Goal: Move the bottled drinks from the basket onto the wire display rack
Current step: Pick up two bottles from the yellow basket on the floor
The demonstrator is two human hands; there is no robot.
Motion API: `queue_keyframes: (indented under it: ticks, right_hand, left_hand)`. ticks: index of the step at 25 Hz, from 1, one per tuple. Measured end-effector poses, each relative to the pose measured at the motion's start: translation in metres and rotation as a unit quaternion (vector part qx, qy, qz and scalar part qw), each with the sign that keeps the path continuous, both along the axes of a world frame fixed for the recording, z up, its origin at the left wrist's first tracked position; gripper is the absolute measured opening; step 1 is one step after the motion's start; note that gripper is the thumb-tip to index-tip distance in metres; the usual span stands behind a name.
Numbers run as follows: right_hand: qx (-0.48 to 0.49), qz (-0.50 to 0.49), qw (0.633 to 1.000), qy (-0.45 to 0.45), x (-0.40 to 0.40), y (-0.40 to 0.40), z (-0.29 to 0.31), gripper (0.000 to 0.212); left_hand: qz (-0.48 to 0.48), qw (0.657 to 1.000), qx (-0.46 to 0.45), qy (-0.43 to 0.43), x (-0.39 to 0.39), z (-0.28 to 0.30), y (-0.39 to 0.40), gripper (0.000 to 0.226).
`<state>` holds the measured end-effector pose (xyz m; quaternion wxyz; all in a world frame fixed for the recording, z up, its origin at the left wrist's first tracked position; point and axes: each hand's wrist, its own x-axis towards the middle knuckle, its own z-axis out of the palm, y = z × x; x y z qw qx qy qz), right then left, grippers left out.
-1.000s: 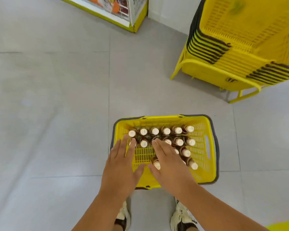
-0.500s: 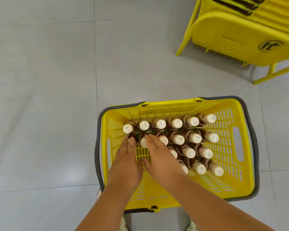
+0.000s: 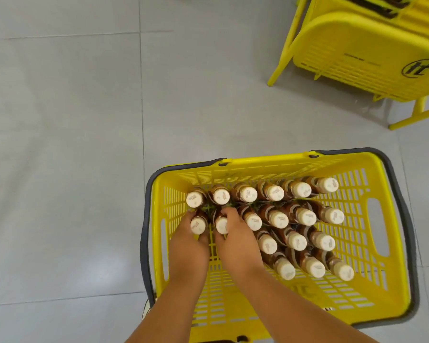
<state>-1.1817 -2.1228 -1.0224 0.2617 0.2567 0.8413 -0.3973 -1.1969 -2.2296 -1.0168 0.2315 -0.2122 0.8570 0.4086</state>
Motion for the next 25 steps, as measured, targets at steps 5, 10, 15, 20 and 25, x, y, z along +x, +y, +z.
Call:
queue_keyframes:
  ticks: [5, 10, 15, 20, 25]
  right_hand:
    - [0.036, 0.081, 0.996, -0.011, 0.013, 0.005, 0.034, 0.033]
    - [0.02, 0.012, 1.0, 0.015, 0.025, 0.02, 0.121, 0.035]
    - [0.0, -0.043, 0.997, 0.072, 0.021, 0.045, 0.236, 0.033]
    - [-0.023, -0.104, 0.987, 0.123, 0.015, 0.062, 0.385, 0.028]
    - [-0.041, -0.168, 0.964, 0.201, 0.018, 0.074, 0.549, 0.026]
  left_hand:
    - [-0.04, 0.999, -0.008, 0.011, 0.01, 0.035, -0.006, 0.032]
    - [-0.048, 0.998, 0.0, 0.037, 0.009, 0.121, -0.007, 0.039]
    - [-0.056, 0.995, 0.016, 0.078, -0.003, 0.239, -0.008, 0.039]
    - [-0.081, 0.989, 0.054, 0.116, -0.019, 0.383, -0.001, 0.042]
    - [-0.08, 0.975, 0.071, 0.194, -0.02, 0.539, 0.008, 0.038]
